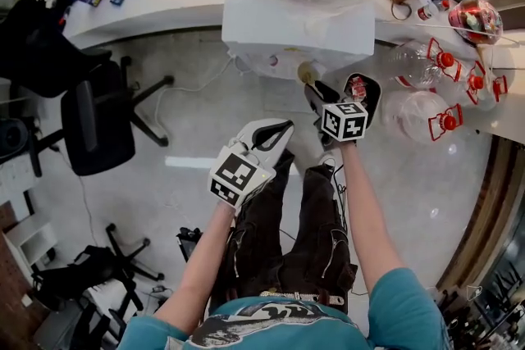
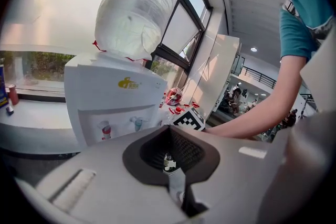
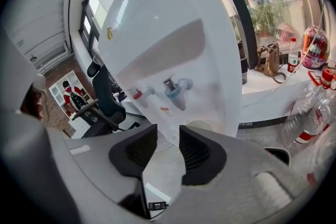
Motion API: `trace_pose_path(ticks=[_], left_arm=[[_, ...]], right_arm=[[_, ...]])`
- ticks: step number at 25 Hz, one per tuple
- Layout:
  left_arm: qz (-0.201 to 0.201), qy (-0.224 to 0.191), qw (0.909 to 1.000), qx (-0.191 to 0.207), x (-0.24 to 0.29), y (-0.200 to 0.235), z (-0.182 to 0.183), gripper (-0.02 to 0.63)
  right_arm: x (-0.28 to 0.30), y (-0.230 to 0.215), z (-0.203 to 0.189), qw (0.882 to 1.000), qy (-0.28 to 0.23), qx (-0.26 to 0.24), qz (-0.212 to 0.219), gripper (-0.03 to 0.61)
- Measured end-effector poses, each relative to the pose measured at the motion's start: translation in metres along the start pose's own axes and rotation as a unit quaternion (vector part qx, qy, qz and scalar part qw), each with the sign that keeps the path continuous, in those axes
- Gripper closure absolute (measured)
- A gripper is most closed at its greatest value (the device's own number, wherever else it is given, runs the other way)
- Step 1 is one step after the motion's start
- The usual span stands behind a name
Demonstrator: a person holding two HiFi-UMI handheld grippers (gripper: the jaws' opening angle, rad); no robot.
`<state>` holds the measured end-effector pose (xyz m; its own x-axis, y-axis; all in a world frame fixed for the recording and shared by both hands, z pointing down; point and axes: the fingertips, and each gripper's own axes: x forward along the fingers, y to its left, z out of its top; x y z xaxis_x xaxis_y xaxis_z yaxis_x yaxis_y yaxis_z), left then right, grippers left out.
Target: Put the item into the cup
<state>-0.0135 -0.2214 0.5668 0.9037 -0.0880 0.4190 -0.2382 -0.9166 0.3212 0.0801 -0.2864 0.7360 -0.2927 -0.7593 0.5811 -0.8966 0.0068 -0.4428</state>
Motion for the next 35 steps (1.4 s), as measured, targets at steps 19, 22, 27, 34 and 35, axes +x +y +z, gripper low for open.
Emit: trace_pose_path(ticks=[19,22,27,34,35], left_arm=[[-0.006,-0.005,0.9994,0.035,-0.029,-0.023,0.049,0.614],[-0.014,-0.006,0.9990,0.041,-0.033,-0.030,0.054,0.614],[-0.023,-0.011,0.9982,0.055,-0.043,-0.043,0.057,0.614],[-0.040,-0.007,0.9975,0.057,-0.061,-0.056,0.057,0.614],[-0.042,-0.005,0.9974,0.059,-0.064,-0.058,0.056,0.614]], right_arm=[[-0.126,0.098,0.076,0.991,-0.100,0.007,0.085,0.480],[-0.143,0.112,0.087,0.989,-0.112,0.009,0.098,0.480],[-0.172,0.128,0.099,0.987,-0.132,0.004,0.097,0.483],[-0.204,0.151,0.110,0.985,-0.149,-0.014,0.086,0.497],[-0.207,0.154,0.110,0.985,-0.149,-0.016,0.086,0.499]])
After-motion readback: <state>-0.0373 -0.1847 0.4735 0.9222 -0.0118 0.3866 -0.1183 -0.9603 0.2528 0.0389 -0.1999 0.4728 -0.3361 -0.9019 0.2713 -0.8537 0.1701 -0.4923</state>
